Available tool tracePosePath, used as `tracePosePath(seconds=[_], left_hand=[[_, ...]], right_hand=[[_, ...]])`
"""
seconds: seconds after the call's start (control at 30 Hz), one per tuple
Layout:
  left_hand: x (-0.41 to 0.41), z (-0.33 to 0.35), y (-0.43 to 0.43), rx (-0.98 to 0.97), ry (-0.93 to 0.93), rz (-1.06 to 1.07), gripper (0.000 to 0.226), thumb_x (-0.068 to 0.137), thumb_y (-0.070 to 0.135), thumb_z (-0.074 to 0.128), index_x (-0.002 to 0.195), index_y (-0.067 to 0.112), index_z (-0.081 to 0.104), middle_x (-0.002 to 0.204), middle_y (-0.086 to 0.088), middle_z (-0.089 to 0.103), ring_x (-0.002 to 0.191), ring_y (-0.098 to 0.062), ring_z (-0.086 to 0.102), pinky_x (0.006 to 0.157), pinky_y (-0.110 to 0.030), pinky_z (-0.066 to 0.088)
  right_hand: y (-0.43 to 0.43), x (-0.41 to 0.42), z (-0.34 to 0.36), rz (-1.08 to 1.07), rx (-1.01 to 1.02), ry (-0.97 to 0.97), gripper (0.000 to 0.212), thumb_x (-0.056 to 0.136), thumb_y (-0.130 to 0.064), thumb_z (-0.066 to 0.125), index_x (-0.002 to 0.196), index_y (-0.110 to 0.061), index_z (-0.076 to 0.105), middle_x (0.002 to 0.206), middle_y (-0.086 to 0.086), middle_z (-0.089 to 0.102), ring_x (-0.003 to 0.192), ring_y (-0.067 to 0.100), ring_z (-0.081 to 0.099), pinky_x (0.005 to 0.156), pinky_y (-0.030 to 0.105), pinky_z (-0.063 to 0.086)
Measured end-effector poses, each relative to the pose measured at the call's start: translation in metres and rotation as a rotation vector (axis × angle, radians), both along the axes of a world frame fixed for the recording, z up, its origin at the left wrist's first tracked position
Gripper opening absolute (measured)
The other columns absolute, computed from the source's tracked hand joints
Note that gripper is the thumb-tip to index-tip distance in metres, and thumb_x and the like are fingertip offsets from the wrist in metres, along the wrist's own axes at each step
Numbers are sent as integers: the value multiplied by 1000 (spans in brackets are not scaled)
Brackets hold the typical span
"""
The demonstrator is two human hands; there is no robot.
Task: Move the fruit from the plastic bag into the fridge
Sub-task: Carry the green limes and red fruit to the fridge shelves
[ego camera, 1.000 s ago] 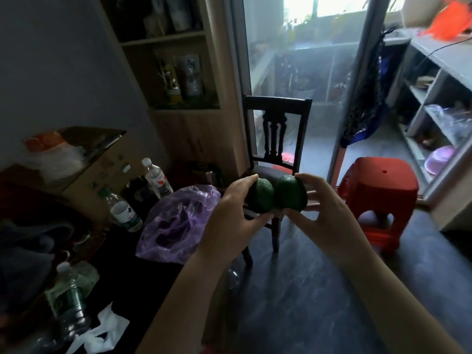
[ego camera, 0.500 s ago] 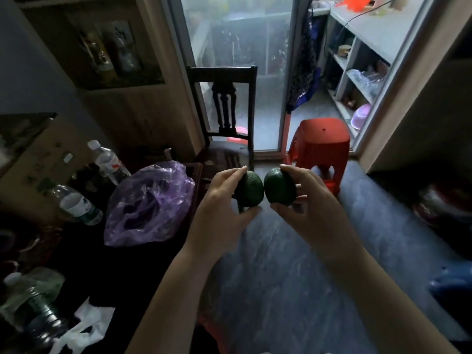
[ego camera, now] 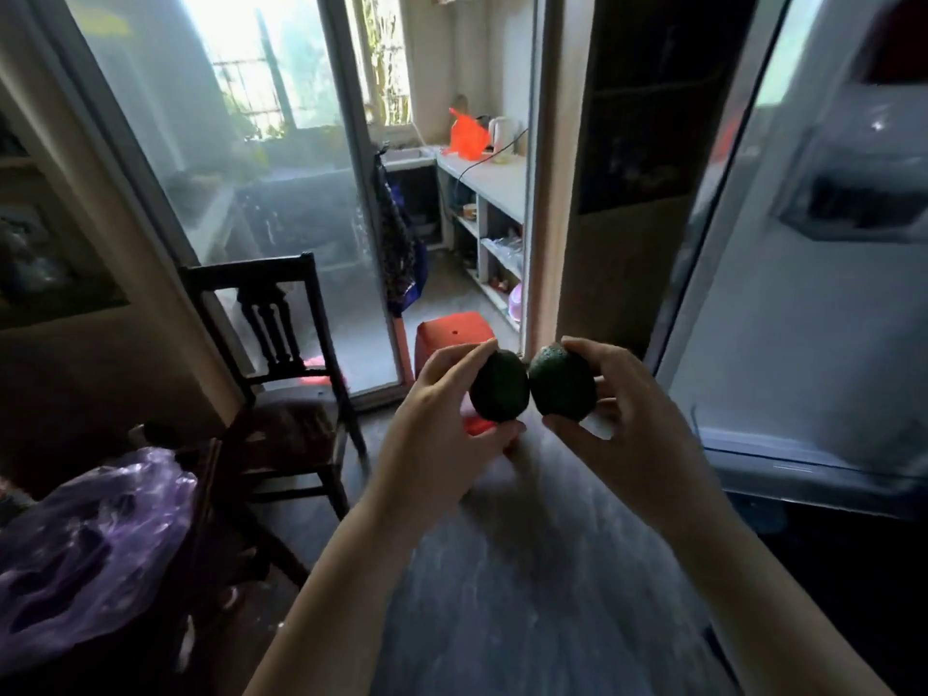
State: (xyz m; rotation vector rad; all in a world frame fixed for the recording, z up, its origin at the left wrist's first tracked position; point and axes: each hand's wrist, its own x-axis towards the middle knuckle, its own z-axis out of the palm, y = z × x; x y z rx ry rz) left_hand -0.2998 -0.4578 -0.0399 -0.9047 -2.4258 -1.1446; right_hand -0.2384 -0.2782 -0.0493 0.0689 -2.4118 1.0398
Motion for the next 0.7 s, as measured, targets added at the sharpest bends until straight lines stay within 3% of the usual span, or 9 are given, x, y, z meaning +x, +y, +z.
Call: tracePosePath(seconds=[0.07, 0.37, 0.53, 0.63, 0.7], left_hand=[[19, 6, 47, 6, 19, -70, 73, 69, 28, 82, 134, 20, 50, 131, 6, 50, 115, -14, 55, 98, -27, 46], [126, 39, 252, 15, 147, -418, 71, 73, 30, 79, 135, 17, 49, 129, 5, 50, 113, -10, 51, 93, -33, 49], [188, 64, 345, 44, 132, -648, 74, 74, 30, 77, 139, 24, 43, 128, 16, 45, 106, -3, 52, 94, -26, 45], [216, 79, 396, 53, 127, -778, 72, 76, 32, 76, 139, 27, 42, 127, 20, 42, 112, 5, 44, 96, -15, 38], [231, 88, 429, 70, 133, -849, 72, 74, 31, 77, 137, 25, 43, 128, 14, 46, 114, 2, 44, 98, -19, 39]], right_hand=[[43, 33, 10, -64, 18, 20, 61, 74, -43, 72, 126, -40, 40, 122, -18, 49, 99, -4, 55, 79, 10, 47], [209, 198, 45, -426, 65, 89, 58, 75, -25, 75, 127, -31, 49, 118, -17, 50, 97, 3, 57, 82, 5, 41], [278, 283, 62, -597, 92, 161, 59, 74, -27, 74, 126, -36, 48, 121, -21, 52, 96, 1, 60, 84, 25, 52], [314, 323, 73, -690, 121, 202, 61, 73, -28, 74, 126, -40, 46, 120, -20, 53, 95, 1, 60, 84, 27, 53], [334, 343, 82, -739, 139, 222, 60, 73, -31, 72, 127, -36, 47, 118, -21, 52, 96, 0, 59, 83, 26, 54]])
